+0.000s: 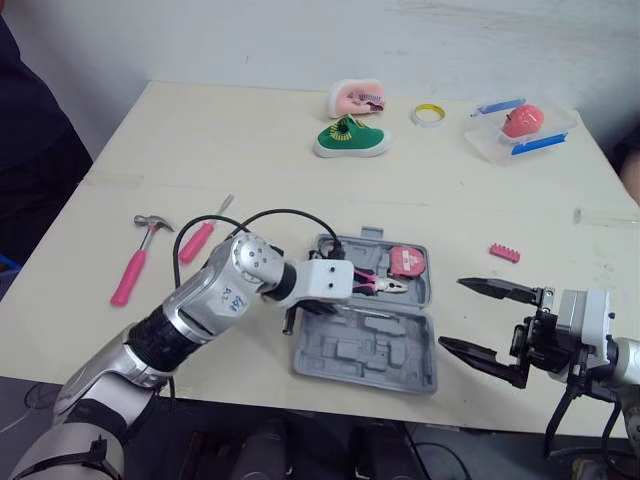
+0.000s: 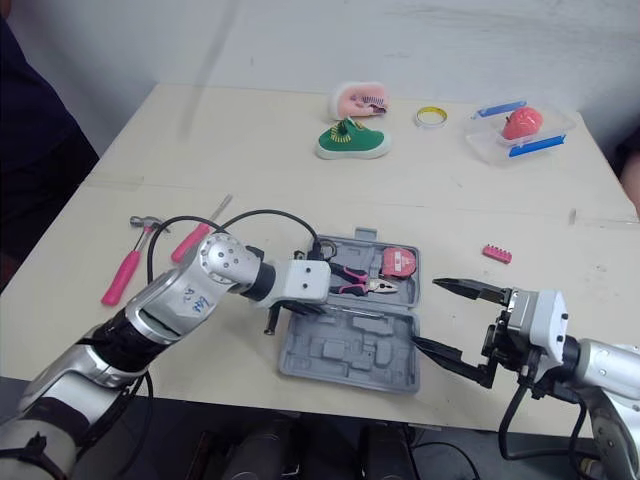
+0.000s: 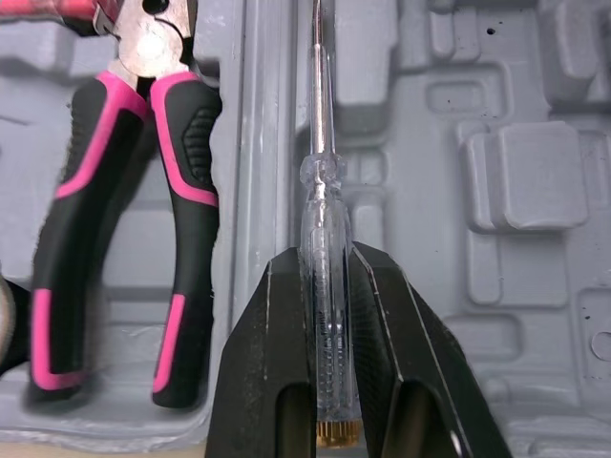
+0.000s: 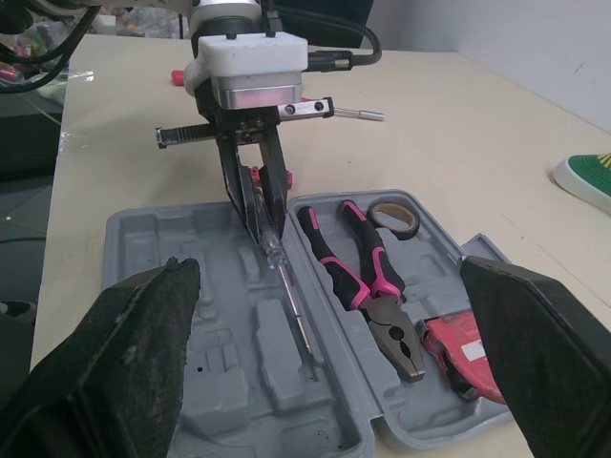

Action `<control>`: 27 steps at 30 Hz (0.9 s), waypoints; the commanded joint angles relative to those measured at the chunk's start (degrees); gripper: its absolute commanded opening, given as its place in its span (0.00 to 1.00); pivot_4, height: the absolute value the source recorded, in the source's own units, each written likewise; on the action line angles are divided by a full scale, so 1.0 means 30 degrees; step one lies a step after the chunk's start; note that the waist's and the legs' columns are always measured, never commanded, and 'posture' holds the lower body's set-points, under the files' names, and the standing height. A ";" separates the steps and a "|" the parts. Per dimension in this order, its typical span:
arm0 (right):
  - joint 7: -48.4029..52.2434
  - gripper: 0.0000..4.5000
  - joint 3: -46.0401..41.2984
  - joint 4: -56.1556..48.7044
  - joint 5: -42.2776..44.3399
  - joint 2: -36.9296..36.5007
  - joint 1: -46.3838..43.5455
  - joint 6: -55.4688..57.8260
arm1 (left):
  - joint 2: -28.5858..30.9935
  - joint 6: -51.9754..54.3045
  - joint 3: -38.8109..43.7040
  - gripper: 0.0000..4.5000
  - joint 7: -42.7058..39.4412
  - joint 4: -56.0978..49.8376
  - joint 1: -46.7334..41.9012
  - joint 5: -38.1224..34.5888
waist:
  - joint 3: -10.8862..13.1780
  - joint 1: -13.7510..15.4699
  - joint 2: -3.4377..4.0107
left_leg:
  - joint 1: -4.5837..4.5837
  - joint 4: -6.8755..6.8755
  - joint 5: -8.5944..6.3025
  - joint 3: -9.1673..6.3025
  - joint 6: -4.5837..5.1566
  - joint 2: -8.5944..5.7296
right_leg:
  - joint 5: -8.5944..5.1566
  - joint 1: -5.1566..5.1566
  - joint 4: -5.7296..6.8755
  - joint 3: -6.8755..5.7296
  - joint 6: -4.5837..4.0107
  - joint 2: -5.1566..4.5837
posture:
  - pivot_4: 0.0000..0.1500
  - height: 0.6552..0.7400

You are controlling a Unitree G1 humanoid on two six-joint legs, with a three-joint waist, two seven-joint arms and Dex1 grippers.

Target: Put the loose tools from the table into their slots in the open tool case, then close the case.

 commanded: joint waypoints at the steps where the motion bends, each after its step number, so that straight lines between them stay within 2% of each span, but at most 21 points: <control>1: 0.0131 1.00 -0.0670 -0.0183 0.0119 0.0159 0.0182 -0.0477 | -0.0255 -0.0005 -0.0167 0.00 -0.0045 -0.0191 -0.0109 0.0233 | 0.0000 -0.0007 0.0000 | 0.0000 -0.0001 0.0000 -0.0001 0.0000 0.0000 | 0.0000 0.0000 0.0000 0.0000 0.0000 0.0001 | 1.00 1.00; 12: -0.0085 1.00 -0.0791 -0.0503 0.0250 0.0114 0.0427 -0.0498 | -0.0429 -0.0268 -0.0721 0.00 -0.0071 0.0009 0.0000 0.0876 | 0.0000 0.0000 0.0000 | 0.0001 0.0003 0.0001 -0.0003 0.0002 0.0000 | 0.0000 0.0001 0.0005 -0.0001 0.0000 0.0000 | 1.00 1.00; 19: 0.0881 1.00 -0.0503 0.1098 -0.0318 0.0655 0.0690 -0.1920 | -0.0616 -0.0951 -0.0735 0.00 0.0074 0.0529 0.0109 0.1348 | -0.0001 0.0024 0.0000 | 0.0008 0.0021 0.0002 -0.0008 0.0005 -0.0003 | 0.0000 0.0021 0.0007 -0.0006 0.0000 -0.0001 | 1.00 1.00; 20: 0.1071 1.00 -0.0470 0.1404 -0.0403 0.0755 0.0707 -0.2188 | -0.0608 -0.0976 -0.0672 0.17 -0.0036 0.0436 0.0152 0.1234 | -0.0001 0.0020 0.0001 | 0.0007 0.0024 0.0001 -0.0010 0.0009 -0.0005 | 0.0001 0.0023 0.0008 -0.0006 0.0000 -0.0003 | 1.00 1.00; 22: 0.1381 1.00 -0.0447 0.1794 -0.0511 0.0889 0.0771 -0.2570 | -0.1303 -0.1141 0.0192 0.28 0.0773 0.0375 0.0255 0.0860 | -0.0002 0.0018 0.0003 | 0.0008 0.0023 0.0000 -0.0008 0.0010 -0.0006 | 0.0001 0.0022 0.0010 -0.0006 0.0000 -0.0004 | 1.00 1.00; 23: 0.1536 1.00 -0.0459 0.1993 -0.0539 0.0953 0.0837 -0.2780 | -0.1284 -0.1446 0.0462 0.42 0.0535 0.0077 0.0190 0.0568 | -0.0001 0.0026 0.0002 | 0.0008 0.0023 0.0000 -0.0009 0.0011 -0.0006 | 0.0000 0.0022 0.0012 -0.0005 0.0000 -0.0006 | 1.00 1.00; 24: 0.1643 1.00 -0.0468 0.2128 -0.0554 0.0997 0.0876 -0.2924 | -0.1246 -0.1676 0.0629 0.48 0.0327 -0.0132 0.0150 0.0398 | -0.0001 0.0024 0.0002 | 0.0006 0.0026 0.0001 -0.0014 0.0013 -0.0005 | 0.0001 0.0022 0.0013 -0.0009 0.0000 -0.0007 | 1.00 1.00; 27: 0.1965 1.00 -0.0494 0.2397 -0.0541 0.1077 0.1051 -0.3261 | -0.0977 -0.2080 0.1370 0.78 -0.0350 -0.1038 0.0264 -0.0490 | -0.0002 -0.0003 0.0003 | 0.0003 0.0029 0.0001 -0.0017 0.0013 -0.0003 | 0.0001 0.0018 0.0015 -0.0013 0.0001 -0.0008 | 1.00 1.00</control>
